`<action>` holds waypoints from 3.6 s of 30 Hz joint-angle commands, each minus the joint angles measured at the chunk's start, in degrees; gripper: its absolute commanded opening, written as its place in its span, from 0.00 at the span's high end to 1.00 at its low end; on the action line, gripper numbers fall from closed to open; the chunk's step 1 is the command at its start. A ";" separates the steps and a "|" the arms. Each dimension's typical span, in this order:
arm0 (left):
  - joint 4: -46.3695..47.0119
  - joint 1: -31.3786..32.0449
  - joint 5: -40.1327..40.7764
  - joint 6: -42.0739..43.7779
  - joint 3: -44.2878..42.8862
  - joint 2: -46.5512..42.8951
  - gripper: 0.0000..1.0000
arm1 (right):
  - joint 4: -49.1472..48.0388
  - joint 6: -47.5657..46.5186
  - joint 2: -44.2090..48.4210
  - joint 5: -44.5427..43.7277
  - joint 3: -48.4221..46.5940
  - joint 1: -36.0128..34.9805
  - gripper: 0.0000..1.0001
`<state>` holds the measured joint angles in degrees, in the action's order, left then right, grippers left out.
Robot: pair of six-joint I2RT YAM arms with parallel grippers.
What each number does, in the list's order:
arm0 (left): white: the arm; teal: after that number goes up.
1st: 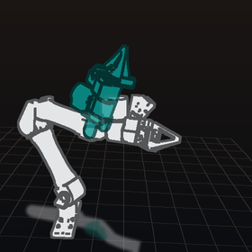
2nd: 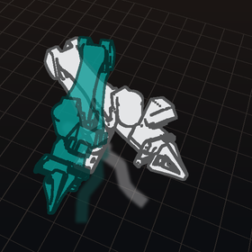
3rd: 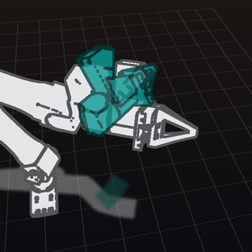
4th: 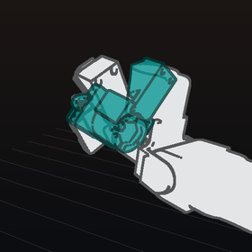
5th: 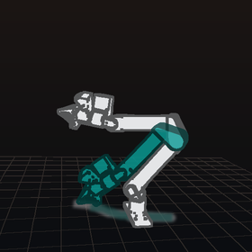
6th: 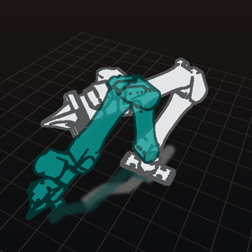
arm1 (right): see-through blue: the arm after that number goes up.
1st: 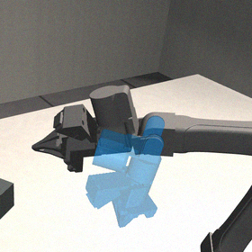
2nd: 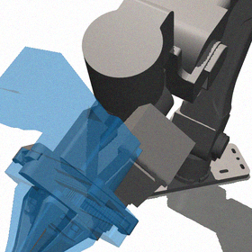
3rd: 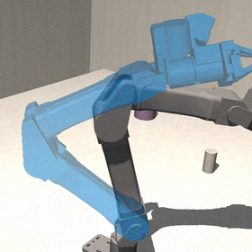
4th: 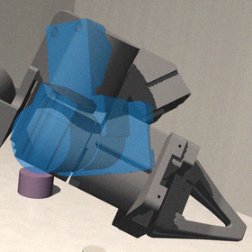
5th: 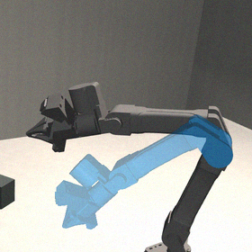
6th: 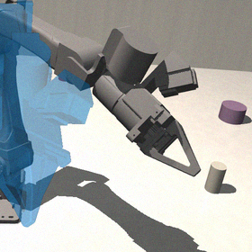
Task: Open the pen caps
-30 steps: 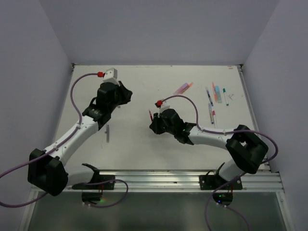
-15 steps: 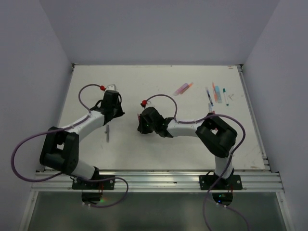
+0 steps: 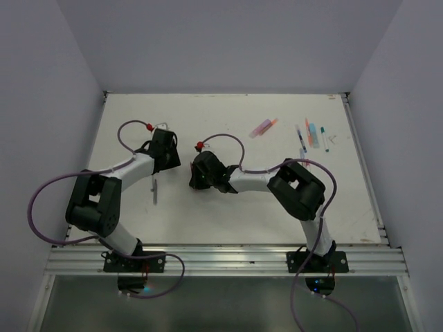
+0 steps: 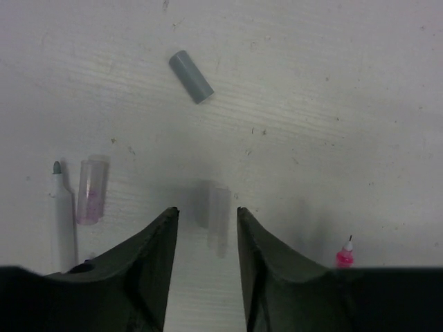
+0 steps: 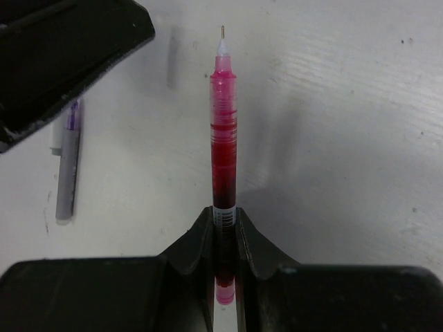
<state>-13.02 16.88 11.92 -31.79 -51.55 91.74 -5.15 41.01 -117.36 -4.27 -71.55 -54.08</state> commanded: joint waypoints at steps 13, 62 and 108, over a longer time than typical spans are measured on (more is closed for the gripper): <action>-8.16 -0.89 6.35 1.64 -5.31 -12.28 0.03 | 0.93 4.25 -5.60 2.43 -6.41 -0.50 0.93; -8.34 -5.11 9.26 10.87 4.70 -32.95 0.00 | 29.22 -11.48 10.67 -18.93 -11.24 36.84 0.44; -8.34 -5.11 7.59 11.31 4.70 -31.98 0.00 | 29.58 -16.14 18.39 -1.70 10.29 50.48 0.54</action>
<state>-23.38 12.32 19.73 -21.67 -47.03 59.77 23.29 26.48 -101.97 -6.81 -62.06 -3.46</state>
